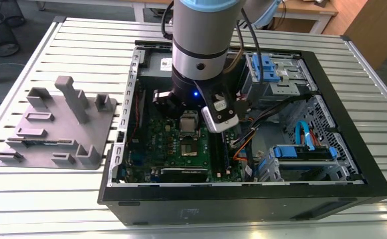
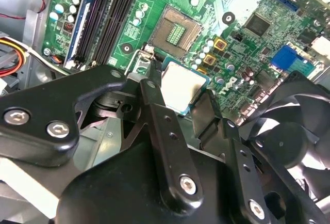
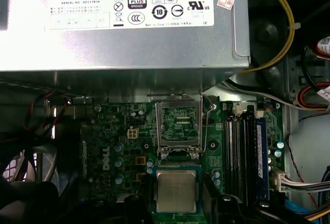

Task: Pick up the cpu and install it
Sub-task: 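Place the cpu into insertion slot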

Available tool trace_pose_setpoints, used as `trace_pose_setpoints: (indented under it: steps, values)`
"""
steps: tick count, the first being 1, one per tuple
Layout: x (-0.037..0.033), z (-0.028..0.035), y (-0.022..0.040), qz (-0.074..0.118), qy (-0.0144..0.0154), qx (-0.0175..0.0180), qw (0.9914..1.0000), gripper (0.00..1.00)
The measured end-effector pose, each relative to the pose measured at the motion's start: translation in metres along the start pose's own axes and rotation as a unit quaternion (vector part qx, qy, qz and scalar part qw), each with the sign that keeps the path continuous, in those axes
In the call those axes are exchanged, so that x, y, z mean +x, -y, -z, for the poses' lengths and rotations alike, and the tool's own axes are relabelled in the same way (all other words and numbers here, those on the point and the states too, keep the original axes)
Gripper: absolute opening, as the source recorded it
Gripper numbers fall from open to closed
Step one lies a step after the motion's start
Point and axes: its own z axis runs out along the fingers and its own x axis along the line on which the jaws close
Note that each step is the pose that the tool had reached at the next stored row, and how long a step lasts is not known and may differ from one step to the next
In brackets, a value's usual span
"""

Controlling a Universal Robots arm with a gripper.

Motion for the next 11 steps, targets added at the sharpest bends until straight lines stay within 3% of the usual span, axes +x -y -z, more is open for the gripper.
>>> trace_pose_setpoints:
  steps: [5,11]
  values:
    - [-0.0001,-0.0039,0.0021,0.000,0.0000,0.0000,1.00000,0.47]
    - [-0.0004,-0.0134,0.0043,0.000,0.0000,0.0000,1.00000,0.47]
